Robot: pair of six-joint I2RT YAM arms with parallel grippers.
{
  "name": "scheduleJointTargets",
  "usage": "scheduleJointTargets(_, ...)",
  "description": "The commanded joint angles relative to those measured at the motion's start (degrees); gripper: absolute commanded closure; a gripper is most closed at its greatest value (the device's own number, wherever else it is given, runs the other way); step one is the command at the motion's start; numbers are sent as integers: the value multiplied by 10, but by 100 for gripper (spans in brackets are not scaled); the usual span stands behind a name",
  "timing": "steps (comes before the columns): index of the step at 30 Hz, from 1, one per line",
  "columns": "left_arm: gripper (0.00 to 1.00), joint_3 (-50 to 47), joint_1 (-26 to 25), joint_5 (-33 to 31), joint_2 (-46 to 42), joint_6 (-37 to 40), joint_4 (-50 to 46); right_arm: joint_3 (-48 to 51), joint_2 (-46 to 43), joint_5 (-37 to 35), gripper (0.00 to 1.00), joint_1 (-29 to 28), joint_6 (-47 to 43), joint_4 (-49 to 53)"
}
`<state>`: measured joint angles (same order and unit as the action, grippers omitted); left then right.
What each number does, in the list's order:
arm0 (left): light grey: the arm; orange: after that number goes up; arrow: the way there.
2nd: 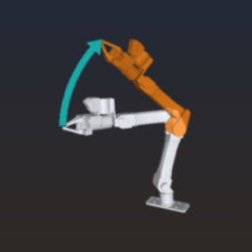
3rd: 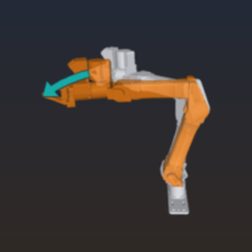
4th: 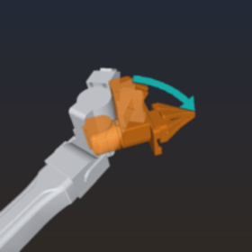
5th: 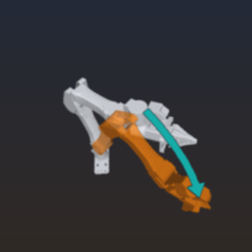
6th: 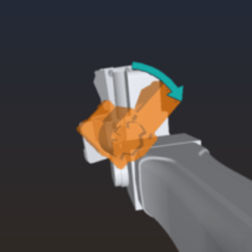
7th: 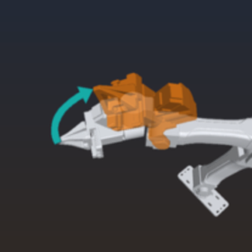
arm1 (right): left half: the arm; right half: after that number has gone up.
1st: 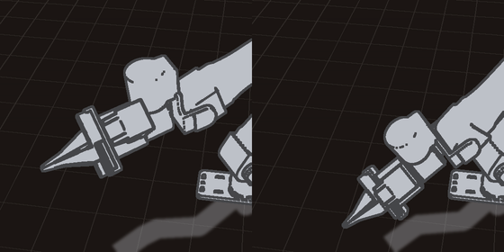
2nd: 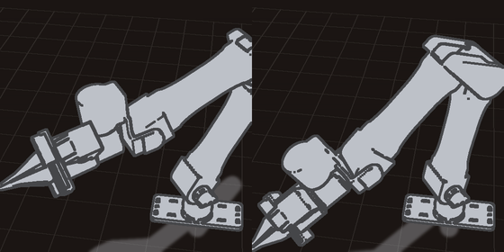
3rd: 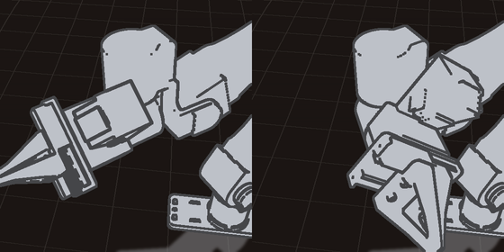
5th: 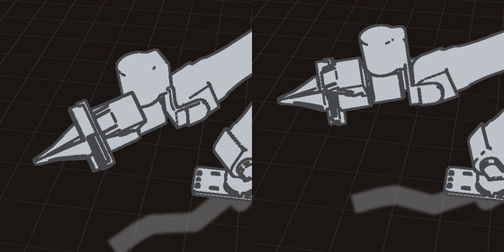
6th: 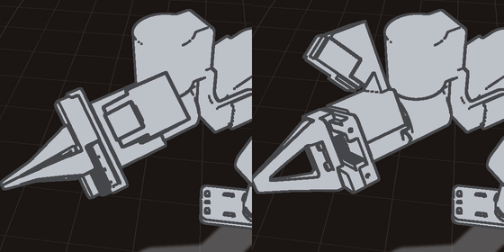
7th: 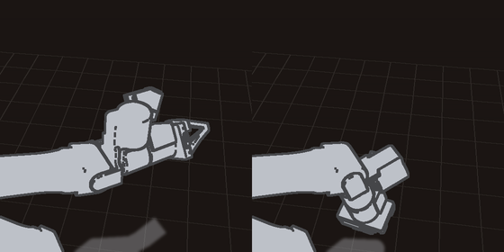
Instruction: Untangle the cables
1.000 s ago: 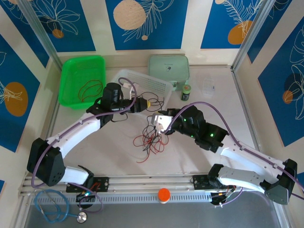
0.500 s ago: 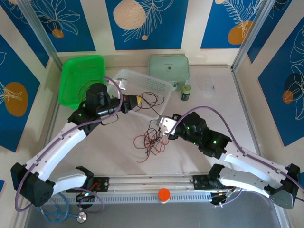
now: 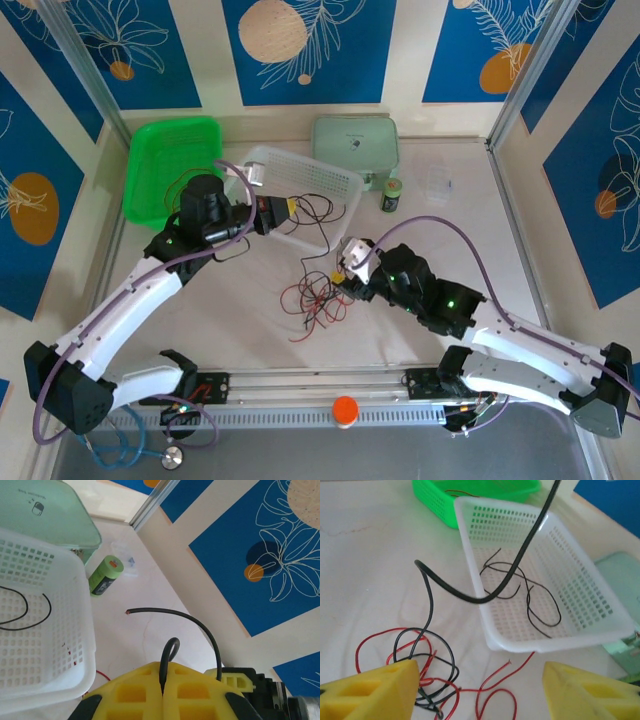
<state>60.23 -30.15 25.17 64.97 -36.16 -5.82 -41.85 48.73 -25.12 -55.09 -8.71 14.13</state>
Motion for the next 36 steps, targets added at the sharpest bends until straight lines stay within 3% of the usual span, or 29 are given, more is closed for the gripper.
scheduleJointTargets(1,100,-7,5,2,-7,-9,31,-68,-29,-8,25,29,210,67)
scheduleJointTargets(3,100,-8,4,6,-7,-12,35,-98,-29,62,22,81,328,96)
scheduleJointTargets(7,100,-14,3,22,-11,-5,42,-149,15,306,22,240,550,110)
scheduleJointTargets(10,100,-21,0,29,-18,5,43,-188,83,464,23,318,638,106)
scheduleJointTargets(13,100,-19,-2,28,-24,21,29,-245,156,548,22,328,652,107)
scheduleJointTargets(17,100,-18,-3,27,-28,29,22,-314,232,592,18,322,654,125)
scheduleJointTargets(21,100,-20,-3,27,-29,30,24,-335,281,616,21,312,672,109)
scheduleJointTargets(36,100,-17,-4,29,-32,30,24,-362,334,616,64,294,684,78)
